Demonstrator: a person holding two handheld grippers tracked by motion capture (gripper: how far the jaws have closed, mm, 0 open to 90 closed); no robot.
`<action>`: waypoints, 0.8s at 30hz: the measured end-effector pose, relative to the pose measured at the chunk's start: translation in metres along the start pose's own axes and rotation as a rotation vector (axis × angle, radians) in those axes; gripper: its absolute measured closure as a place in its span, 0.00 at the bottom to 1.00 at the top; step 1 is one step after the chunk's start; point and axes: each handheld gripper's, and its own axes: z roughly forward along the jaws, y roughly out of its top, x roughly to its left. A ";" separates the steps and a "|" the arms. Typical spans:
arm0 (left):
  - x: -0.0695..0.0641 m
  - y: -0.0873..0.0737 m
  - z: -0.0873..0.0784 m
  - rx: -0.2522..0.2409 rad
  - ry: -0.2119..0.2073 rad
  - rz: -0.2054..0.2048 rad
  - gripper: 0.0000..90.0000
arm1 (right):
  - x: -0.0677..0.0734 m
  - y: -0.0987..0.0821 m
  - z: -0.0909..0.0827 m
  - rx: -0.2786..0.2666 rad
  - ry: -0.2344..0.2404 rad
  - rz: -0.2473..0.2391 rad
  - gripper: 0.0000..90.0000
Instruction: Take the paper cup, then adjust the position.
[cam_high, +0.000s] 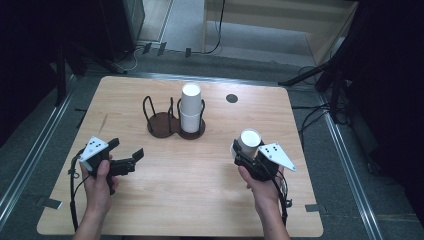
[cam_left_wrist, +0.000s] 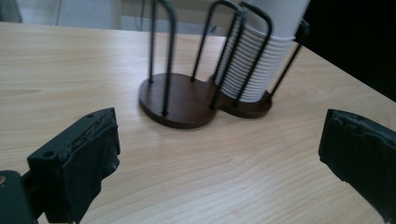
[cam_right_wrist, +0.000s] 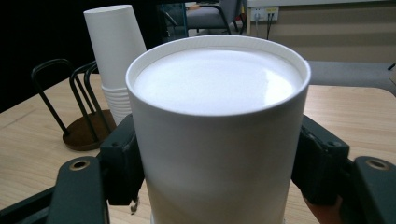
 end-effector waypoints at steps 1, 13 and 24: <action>-0.003 -0.001 0.003 0.005 -0.013 0.015 0.00 | 0.001 0.000 0.000 -0.003 0.000 0.000 0.32; -0.046 -0.008 0.036 0.004 -0.154 0.099 0.00 | 0.021 -0.003 -0.002 0.002 0.051 0.001 0.32; -0.074 -0.011 0.040 0.081 -0.276 0.187 0.00 | 0.037 -0.007 0.001 0.045 0.051 0.044 0.32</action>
